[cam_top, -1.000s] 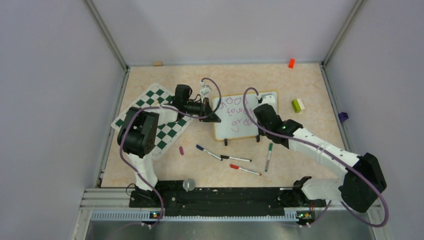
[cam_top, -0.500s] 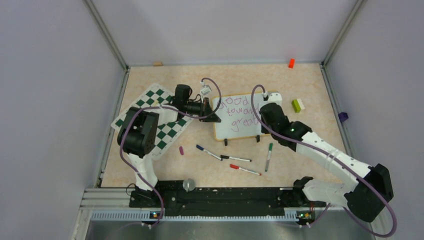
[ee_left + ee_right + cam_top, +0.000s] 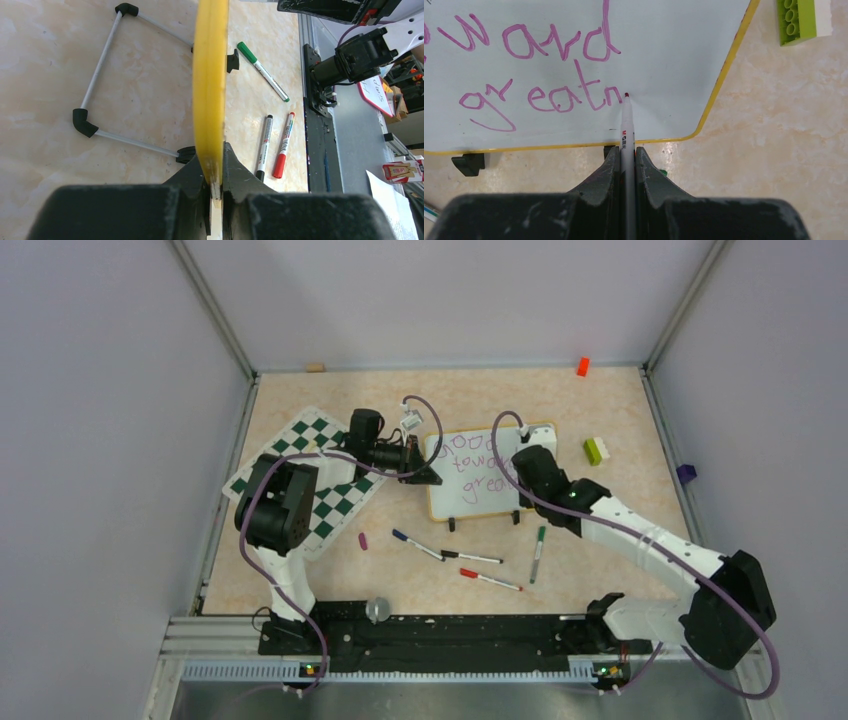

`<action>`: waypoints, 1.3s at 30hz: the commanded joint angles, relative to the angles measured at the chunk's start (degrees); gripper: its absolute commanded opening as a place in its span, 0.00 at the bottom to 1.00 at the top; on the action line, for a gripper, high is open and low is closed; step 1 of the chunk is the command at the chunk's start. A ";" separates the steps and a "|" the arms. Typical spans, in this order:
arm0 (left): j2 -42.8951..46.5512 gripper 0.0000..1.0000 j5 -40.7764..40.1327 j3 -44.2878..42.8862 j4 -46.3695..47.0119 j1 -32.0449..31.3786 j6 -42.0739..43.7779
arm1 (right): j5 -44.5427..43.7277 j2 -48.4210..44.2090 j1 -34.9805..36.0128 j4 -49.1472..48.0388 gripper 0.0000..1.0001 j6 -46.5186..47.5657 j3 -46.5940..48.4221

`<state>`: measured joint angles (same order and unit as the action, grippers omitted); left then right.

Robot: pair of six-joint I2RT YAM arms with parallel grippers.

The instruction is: Write a sentence on the whiteboard

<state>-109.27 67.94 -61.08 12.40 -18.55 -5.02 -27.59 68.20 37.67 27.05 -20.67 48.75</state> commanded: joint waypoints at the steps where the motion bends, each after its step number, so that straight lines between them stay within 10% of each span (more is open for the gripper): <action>1: -0.78 0.00 -3.36 0.35 -1.20 -0.79 3.35 | -1.93 1.17 -1.04 -2.52 0.00 -0.43 1.66; 39: -0.67 0.00 -3.44 0.52 -1.12 -0.74 3.35 | 1.82 -0.93 -2.54 -4.38 0.00 0.95 3.22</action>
<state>-109.27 67.88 -61.08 12.38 -18.55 -5.06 -28.29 68.93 35.83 26.92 -20.53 49.25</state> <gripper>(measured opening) 0.088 0.091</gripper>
